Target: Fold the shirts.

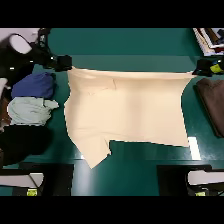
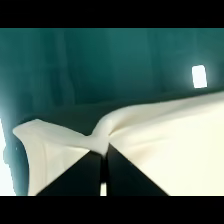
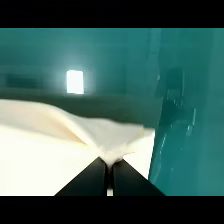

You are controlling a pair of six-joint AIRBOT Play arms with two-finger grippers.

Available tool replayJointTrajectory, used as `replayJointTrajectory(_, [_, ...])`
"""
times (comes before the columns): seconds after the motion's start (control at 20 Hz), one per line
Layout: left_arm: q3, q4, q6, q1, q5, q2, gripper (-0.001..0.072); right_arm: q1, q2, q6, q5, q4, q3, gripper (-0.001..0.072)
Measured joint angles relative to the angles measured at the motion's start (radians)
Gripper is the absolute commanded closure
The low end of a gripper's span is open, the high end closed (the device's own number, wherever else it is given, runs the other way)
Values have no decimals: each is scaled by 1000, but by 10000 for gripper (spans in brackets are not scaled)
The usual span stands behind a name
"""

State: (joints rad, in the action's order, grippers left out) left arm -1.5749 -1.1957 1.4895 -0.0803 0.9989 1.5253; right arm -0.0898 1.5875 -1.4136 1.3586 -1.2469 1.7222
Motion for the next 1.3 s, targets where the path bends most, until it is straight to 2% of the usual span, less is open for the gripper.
replayJointTrajectory(0.15, [-28, 0, -17, 0, -95, 88, 682, 1, 113, -2, -38, 14, 90, 693])
replayJointTrajectory(0.25, [-37, 0, -23, 5, -112, 112, 683, 8, 158, -2, -39, 16, 134, 693])
replayJointTrajectory(0.4, [-43, -10, -29, 22, -11, 114, 684, 19, 182, -2, 13, -3, 154, 693])
replayJointTrajectory(0.55, [11, -39, -44, 31, 115, 93, 684, 24, 149, -2, 44, -37, 79, 693])
replayJointTrajectory(0.75, [154, -49, -48, 35, 152, 60, 681, 27, 42, 0, -6, -53, -133, 690])
replayJointTrajectory(0.8, [182, -49, -48, 35, 154, 56, 610, 30, 14, 0, -29, -54, -189, 631])
replayJointTrajectory(0.85, [206, -51, -47, 35, 153, 52, 267, 32, -11, 0, -52, -55, -240, 357])
replayJointTrajectory(0.9, [223, -59, -41, 36, 152, 50, 88, 32, -30, 1, -74, -55, -279, 201])
replayJointTrajectory(0.95, [235, -57, -27, 38, 145, 48, 105, 31, -43, 2, -90, -46, -313, 209])
replayJointTrajectory(1.05, [251, -54, -8, 36, 155, 36, 105, 24, -67, 2, -102, 2, -351, 330])
replayJointTrajectory(1.3, [410, -99, 29, 38, 253, -129, 104, -18, -180, 8, -55, 48, -386, 325])
